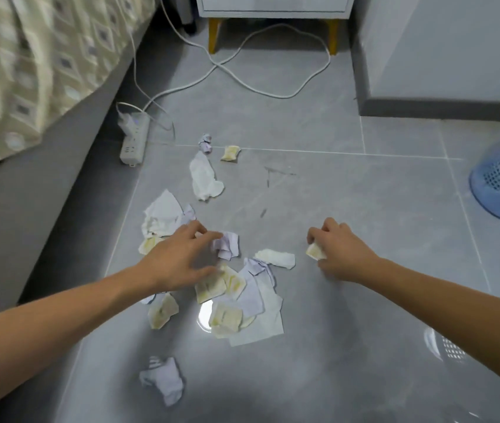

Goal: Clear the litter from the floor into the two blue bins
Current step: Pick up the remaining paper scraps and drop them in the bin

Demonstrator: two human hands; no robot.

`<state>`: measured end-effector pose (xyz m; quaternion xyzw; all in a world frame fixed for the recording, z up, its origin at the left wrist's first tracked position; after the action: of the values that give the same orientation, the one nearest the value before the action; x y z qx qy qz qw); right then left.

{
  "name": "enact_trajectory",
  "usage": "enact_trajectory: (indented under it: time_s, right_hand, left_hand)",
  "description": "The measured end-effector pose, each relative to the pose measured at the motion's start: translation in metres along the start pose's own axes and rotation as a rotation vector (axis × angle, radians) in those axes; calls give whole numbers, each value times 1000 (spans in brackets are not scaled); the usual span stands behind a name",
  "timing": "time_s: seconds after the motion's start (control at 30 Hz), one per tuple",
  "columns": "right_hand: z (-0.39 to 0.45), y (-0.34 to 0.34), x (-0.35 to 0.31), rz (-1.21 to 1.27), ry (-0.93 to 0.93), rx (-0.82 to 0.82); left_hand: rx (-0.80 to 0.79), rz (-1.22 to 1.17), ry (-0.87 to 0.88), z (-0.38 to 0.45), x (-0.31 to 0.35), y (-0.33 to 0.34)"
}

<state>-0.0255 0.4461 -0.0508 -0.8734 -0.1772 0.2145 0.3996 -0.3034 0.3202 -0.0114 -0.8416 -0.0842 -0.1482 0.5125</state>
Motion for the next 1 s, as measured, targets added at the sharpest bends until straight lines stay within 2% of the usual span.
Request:
enact_trajectory:
  time_s: [0.23,0.3,0.43,0.5,0.6,0.67,0.8,0.9,1.0]
  right_hand:
    - [-7,10,-1,119,-37,88]
    - [-7,6,-5,152,-58,101]
    - [-11,-23,-27,356,-165,238]
    - [-9,-25,-44,456,-227,194]
    - [0,2,-65,400,-261,0]
    - [7,16,-70,304,-248,-41]
    - [16,23,-69,237,-182,14]
    - [12,19,-55,279,-142,44]
    - [-9,-12,-24,440,-86,130]
  left_hand:
    - [8,208,138,40,30,16]
    - [-10,214,133,48,32,23]
    - [28,159,136,52,26,24]
    - [56,89,146,49,20,25]
    - [76,32,138,44,11,25]
    - [102,3,120,42,7,18]
    - [143,-48,85,41,0,5]
    - [148,-63,95,46,2,-2]
    - [160,-81,148,64,24,-19]
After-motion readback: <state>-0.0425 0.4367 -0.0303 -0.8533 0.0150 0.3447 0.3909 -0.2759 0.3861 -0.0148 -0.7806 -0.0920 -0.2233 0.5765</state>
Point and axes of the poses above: each hand's wrist, its own z-axis towards the middle knuckle, its own y-axis out of the palm, x = y × z, the point moved 8 cm from there along z, towards the middle knuckle, and after that the axes turned 8 degrees about -x, right-handed, at the moved point
